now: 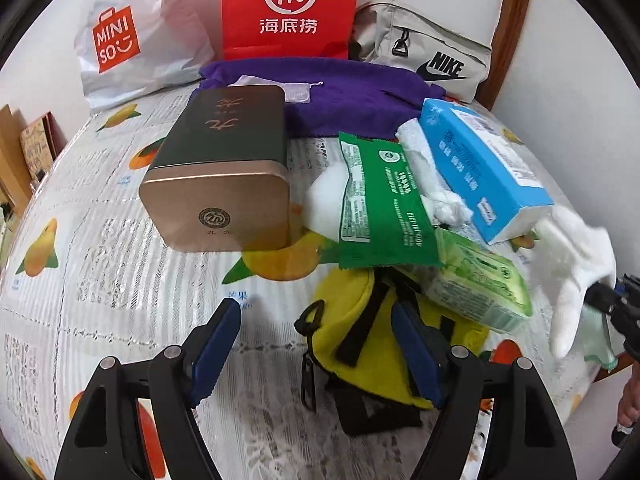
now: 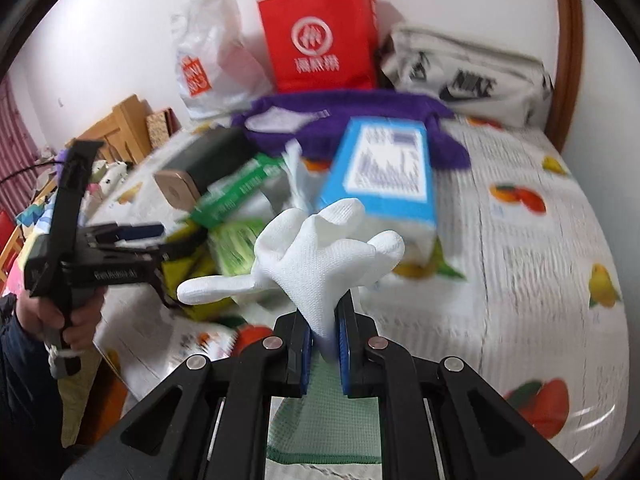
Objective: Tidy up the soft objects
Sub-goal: 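Grasp the yellow bag with the left tool while the right tool holds the glove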
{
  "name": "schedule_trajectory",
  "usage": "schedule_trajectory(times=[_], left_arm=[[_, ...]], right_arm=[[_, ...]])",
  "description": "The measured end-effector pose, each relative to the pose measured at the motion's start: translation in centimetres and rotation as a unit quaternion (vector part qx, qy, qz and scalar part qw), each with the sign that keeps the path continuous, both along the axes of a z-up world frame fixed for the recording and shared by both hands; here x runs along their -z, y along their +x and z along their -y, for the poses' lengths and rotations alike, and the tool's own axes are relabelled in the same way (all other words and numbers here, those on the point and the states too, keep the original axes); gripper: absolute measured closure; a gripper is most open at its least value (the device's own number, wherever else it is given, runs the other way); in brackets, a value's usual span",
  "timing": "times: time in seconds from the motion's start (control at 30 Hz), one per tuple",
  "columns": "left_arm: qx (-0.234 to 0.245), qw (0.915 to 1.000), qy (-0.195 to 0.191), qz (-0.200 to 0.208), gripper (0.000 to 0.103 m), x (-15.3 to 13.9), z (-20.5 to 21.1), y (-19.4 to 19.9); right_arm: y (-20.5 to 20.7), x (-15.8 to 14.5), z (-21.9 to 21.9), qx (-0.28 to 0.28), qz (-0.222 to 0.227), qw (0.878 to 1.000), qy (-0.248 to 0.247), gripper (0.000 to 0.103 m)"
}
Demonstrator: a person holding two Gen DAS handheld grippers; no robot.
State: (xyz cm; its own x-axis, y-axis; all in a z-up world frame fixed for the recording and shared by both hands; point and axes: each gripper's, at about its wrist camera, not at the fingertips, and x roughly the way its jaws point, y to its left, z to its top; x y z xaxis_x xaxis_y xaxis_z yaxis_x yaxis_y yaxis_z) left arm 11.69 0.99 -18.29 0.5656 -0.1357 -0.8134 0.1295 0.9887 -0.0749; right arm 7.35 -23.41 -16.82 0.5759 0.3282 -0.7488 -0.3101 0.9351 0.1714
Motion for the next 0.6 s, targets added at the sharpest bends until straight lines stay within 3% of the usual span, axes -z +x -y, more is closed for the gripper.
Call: schedule_trajectory(times=[0.1, 0.17, 0.27, 0.43, 0.6], left_arm=[[-0.015, 0.9997, -0.014, 0.011, 0.044, 0.4, -0.4, -0.2], [-0.002, 0.9997, -0.019, 0.016, 0.066, 0.3, -0.2, -0.4], [-0.002, 0.9997, -0.018, 0.018, 0.074, 0.3, -0.2, -0.6], [-0.009, 0.9989, -0.045, 0.012, 0.076, -0.7, -1.5, -1.3], [-0.024, 0.999, -0.031, 0.022, 0.077, -1.9, -2.4, -2.4]], right_arm=[[0.1, 1.6, 0.7, 0.012, -0.017, 1.0, -0.004, 0.092], [0.5, 2.6, 1.2, 0.02, -0.031, 0.999, 0.002, 0.092], [0.7, 3.3, 1.5, 0.026, -0.037, 0.999, 0.01, 0.092], [1.1, 3.8, 1.9, 0.036, -0.04, 0.998, 0.021, 0.092], [0.8, 2.6, 2.4, 0.045, -0.027, 0.998, 0.038, 0.092]])
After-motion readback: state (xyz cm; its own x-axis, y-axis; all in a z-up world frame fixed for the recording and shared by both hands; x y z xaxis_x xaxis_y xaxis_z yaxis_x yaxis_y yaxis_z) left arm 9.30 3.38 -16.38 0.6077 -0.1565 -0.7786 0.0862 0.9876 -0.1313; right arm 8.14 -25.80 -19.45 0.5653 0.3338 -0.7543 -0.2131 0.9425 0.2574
